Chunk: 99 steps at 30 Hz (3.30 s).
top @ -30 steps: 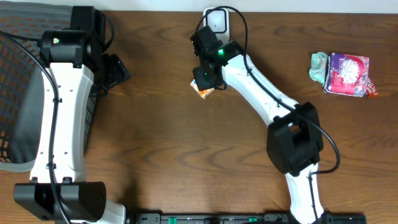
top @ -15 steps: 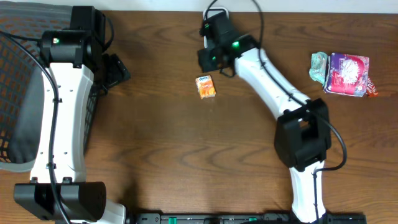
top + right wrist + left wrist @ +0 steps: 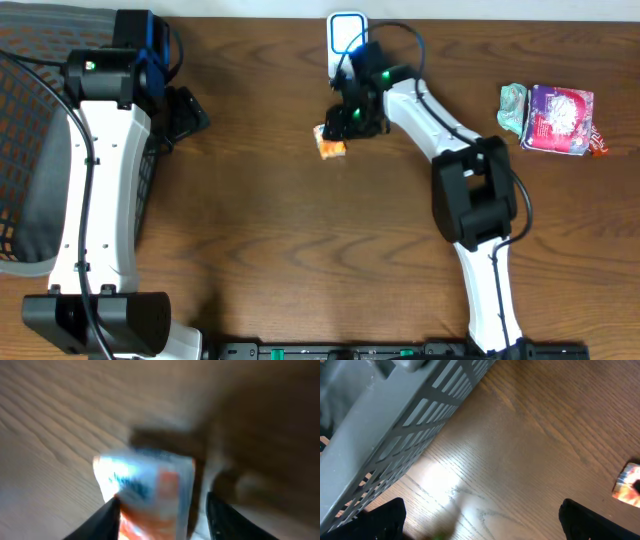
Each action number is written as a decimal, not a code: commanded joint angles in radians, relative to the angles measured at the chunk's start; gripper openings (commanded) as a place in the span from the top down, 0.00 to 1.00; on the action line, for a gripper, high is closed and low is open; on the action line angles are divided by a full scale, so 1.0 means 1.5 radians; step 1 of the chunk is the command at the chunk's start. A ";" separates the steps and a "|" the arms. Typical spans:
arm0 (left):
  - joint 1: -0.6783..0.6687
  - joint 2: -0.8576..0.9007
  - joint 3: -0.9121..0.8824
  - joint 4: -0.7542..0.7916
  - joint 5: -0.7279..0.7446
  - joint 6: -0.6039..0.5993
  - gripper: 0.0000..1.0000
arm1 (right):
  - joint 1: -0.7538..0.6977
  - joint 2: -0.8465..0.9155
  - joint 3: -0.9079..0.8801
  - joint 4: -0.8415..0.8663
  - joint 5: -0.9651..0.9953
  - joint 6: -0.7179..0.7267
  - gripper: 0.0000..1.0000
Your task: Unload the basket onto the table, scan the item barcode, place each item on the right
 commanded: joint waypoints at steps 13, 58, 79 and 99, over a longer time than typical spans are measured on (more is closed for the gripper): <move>0.002 0.004 0.004 -0.002 -0.011 -0.011 0.02 | 0.032 -0.070 0.100 -0.067 0.271 -0.006 0.99; 0.002 0.004 0.004 -0.002 -0.011 -0.011 0.02 | 0.018 -0.004 0.120 0.334 0.488 -0.228 0.99; 0.002 0.004 0.004 -0.002 -0.011 -0.011 0.02 | -0.171 -0.081 0.111 -0.047 0.516 -0.120 0.99; 0.002 0.004 0.004 -0.002 -0.011 -0.011 0.02 | -0.200 -0.230 0.089 -0.134 0.344 -0.012 0.01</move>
